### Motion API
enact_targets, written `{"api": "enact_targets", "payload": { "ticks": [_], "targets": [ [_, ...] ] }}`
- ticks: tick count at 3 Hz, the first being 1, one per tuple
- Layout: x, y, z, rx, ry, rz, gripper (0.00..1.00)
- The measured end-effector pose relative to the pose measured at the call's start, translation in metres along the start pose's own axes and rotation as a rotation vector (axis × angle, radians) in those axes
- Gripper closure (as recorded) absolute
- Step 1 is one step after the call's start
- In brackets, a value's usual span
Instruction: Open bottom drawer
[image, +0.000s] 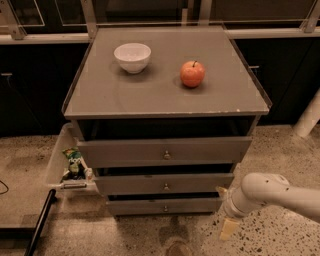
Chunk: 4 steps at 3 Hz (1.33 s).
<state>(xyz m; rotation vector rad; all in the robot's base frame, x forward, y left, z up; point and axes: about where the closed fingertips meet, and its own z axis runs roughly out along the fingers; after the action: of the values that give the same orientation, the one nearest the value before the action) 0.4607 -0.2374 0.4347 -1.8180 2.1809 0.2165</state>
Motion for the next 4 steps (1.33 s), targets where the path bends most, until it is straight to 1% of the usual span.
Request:
{"api": "enact_targets", "payload": {
  "ticks": [1, 2, 3, 4],
  "targets": [
    [0.028, -0.016, 0.038, 0.001, -0.072, 0.057, 0.0],
    [0.028, -0.016, 0.038, 0.001, -0.072, 0.057, 0.0],
    [0.036, -0.016, 0.066, -0.036, -0.069, 0.082, 0.0],
    [0.042, -0.022, 0.107, -0.032, -0.095, 0.051, 0.0]
  ]
}}
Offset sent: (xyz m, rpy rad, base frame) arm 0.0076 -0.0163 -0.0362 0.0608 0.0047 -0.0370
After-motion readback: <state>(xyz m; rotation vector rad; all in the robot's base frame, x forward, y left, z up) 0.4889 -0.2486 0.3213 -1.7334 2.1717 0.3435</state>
